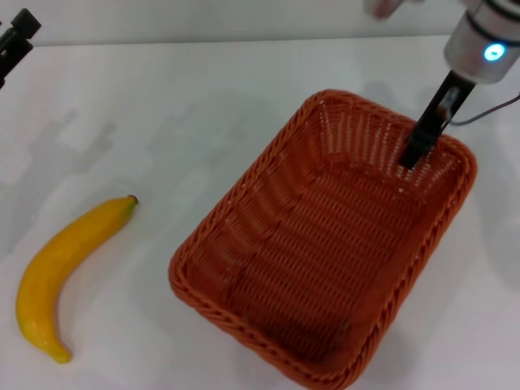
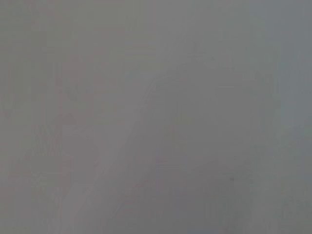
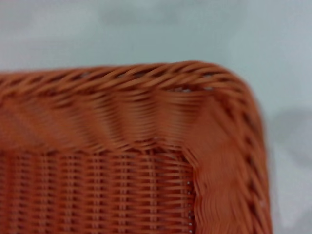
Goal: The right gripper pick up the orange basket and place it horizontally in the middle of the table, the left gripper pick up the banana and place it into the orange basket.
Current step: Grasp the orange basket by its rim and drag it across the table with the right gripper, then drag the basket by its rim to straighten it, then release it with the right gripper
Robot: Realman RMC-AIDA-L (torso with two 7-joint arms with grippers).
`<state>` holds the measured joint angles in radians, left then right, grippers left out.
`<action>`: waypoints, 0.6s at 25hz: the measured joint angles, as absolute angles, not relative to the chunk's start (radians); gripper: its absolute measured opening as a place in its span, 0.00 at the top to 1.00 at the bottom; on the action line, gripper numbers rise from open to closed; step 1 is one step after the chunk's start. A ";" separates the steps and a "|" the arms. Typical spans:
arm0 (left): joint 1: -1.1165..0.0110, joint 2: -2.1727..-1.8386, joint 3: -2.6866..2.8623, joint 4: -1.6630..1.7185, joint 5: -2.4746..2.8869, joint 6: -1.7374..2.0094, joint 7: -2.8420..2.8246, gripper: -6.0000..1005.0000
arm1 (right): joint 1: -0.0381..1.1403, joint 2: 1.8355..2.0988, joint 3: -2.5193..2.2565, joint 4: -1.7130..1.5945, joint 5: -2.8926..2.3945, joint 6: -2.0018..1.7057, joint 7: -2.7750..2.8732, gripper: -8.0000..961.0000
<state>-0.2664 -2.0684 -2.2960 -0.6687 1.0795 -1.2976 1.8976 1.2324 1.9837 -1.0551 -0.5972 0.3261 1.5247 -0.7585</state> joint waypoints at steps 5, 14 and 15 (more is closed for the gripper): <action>-0.267 -2.066 -2.296 -0.673 1.080 -1.299 1.898 0.21 | 1.166 1.917 -0.935 -0.670 0.323 1.603 -0.661 0.78; -0.277 -2.055 -2.296 -0.682 1.080 -1.305 1.898 0.21 | 0.962 1.886 -0.755 -0.916 0.354 1.715 -0.528 0.83; -0.279 -2.054 -2.296 -0.683 1.080 -1.308 1.898 0.21 | 0.941 1.894 -0.732 -0.940 0.367 1.728 -0.513 0.84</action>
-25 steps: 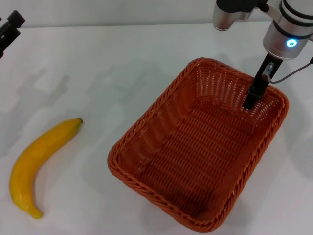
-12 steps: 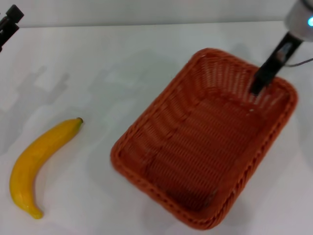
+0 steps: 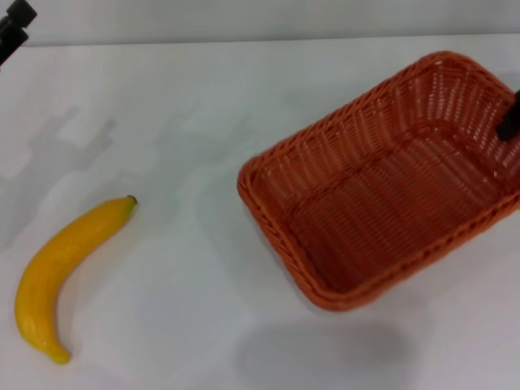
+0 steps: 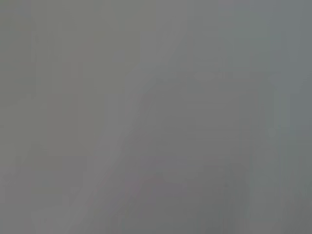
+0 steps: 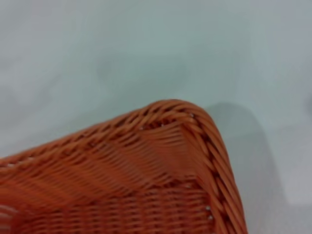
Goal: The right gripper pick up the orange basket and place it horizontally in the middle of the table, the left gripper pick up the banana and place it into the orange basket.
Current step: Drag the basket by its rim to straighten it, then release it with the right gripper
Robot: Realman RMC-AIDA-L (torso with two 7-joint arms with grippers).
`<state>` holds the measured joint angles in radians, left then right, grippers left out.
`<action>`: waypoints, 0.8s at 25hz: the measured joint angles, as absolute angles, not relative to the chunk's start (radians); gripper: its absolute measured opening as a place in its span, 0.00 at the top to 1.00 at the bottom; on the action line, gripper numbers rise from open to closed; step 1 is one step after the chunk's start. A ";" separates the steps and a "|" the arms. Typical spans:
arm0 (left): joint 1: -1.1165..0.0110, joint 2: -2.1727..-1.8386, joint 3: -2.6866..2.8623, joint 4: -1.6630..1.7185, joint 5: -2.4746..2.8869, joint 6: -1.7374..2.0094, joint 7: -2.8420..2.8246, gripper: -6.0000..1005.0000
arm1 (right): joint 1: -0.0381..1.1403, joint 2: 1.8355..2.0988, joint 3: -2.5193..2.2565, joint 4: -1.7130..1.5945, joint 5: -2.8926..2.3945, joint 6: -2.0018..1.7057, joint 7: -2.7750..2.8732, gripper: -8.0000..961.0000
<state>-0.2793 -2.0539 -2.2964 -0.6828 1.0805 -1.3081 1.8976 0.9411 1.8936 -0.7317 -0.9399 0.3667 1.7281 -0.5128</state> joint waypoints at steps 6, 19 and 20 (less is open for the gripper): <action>-0.287 -2.046 -2.296 -0.695 1.082 -1.321 1.894 0.21 | 0.807 1.982 -0.694 -1.107 0.502 1.744 -0.416 0.85; -0.277 -2.038 -2.297 -0.704 1.083 -1.350 1.889 0.21 | 0.573 2.017 -0.771 -1.153 0.862 1.563 -0.293 0.84; -0.277 -2.038 -2.296 -0.705 1.083 -1.350 1.889 0.21 | 0.558 2.020 -0.790 -1.171 0.863 1.550 -0.287 0.84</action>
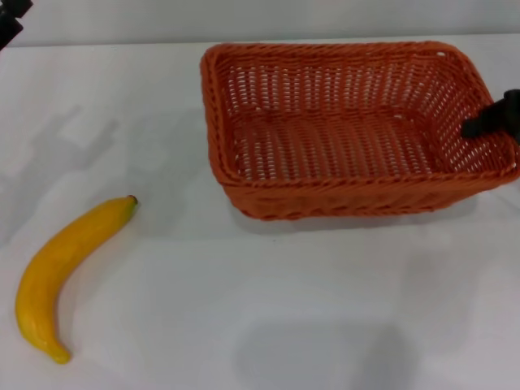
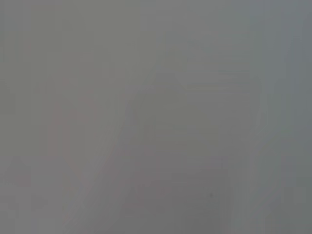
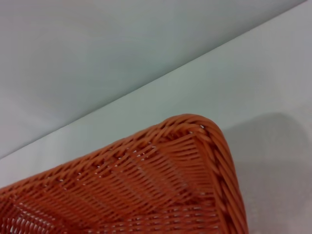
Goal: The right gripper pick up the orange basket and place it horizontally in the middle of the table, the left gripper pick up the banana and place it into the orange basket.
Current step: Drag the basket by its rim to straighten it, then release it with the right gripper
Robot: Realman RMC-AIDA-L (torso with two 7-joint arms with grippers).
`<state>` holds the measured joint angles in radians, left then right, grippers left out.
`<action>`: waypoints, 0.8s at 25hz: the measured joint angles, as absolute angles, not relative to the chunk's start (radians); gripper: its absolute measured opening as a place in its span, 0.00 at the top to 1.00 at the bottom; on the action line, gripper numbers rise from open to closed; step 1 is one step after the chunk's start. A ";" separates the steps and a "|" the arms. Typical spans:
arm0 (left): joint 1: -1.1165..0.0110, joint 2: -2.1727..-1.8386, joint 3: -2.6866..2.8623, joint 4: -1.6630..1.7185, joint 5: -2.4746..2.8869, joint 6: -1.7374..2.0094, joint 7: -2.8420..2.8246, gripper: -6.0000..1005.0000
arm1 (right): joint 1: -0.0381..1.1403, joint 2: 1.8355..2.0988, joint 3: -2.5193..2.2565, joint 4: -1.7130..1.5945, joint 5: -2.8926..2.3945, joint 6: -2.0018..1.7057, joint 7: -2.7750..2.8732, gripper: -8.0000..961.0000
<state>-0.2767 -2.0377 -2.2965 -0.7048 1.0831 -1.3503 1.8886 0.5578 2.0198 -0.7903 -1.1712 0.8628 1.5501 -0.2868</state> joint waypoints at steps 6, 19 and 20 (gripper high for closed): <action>-0.275 -2.030 -2.295 -0.706 1.083 -1.350 1.888 0.21 | 0.472 2.021 -0.887 -1.254 0.871 1.477 -0.251 0.82; -0.275 -2.026 -2.294 -0.707 1.083 -1.350 1.892 0.21 | 0.362 2.019 -1.130 -1.361 0.959 1.364 -0.153 0.80; -0.274 -2.026 -2.295 -0.707 1.083 -1.350 1.892 0.21 | 0.355 2.019 -1.139 -1.359 0.967 1.354 -0.149 0.80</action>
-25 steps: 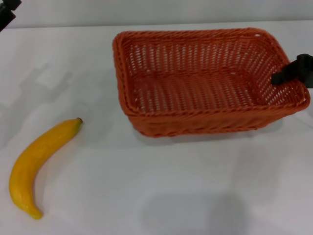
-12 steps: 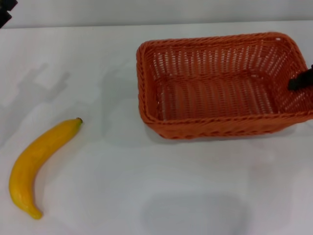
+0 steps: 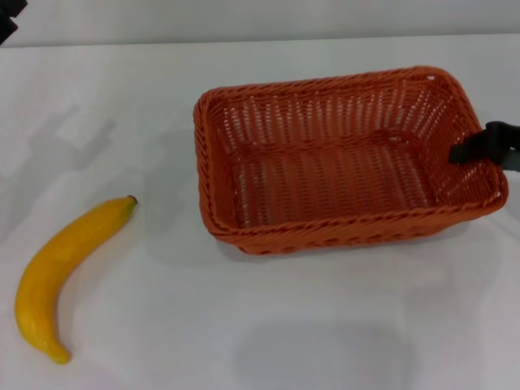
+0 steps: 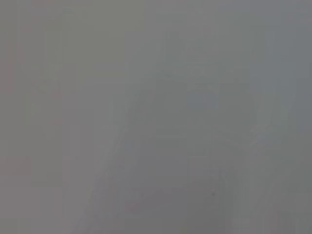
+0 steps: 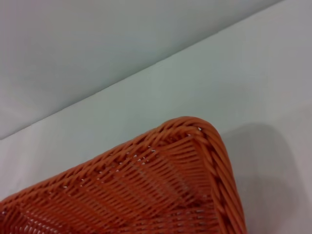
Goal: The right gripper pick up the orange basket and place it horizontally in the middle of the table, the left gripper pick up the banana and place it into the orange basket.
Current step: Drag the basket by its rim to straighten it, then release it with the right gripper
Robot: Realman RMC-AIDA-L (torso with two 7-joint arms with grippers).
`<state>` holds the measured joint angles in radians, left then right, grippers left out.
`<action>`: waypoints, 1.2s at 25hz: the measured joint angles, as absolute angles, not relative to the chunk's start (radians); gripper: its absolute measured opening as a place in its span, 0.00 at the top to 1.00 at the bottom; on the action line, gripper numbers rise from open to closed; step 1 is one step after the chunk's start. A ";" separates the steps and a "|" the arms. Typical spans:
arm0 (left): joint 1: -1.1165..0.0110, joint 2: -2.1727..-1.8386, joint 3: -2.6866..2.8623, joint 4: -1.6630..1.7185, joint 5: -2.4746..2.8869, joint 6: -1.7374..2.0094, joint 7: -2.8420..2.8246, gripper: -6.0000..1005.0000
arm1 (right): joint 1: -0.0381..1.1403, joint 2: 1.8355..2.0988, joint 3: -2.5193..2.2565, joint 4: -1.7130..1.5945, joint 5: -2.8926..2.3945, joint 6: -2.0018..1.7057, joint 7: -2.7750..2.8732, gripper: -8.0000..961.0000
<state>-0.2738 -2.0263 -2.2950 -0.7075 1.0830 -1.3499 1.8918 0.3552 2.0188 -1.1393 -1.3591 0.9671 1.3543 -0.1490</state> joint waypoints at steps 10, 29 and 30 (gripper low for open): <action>-0.265 -2.026 -2.296 -0.707 1.085 -1.350 1.893 0.21 | 0.317 2.017 -1.179 -1.348 1.002 1.306 -0.142 0.78; -0.262 -2.029 -2.296 -0.707 1.086 -1.356 1.893 0.21 | 0.309 2.013 -1.192 -1.292 1.120 1.326 -0.201 0.73; -0.262 -2.030 -2.296 -0.707 1.086 -1.360 1.893 0.21 | 0.308 2.013 -1.190 -1.291 1.121 1.329 -0.205 0.71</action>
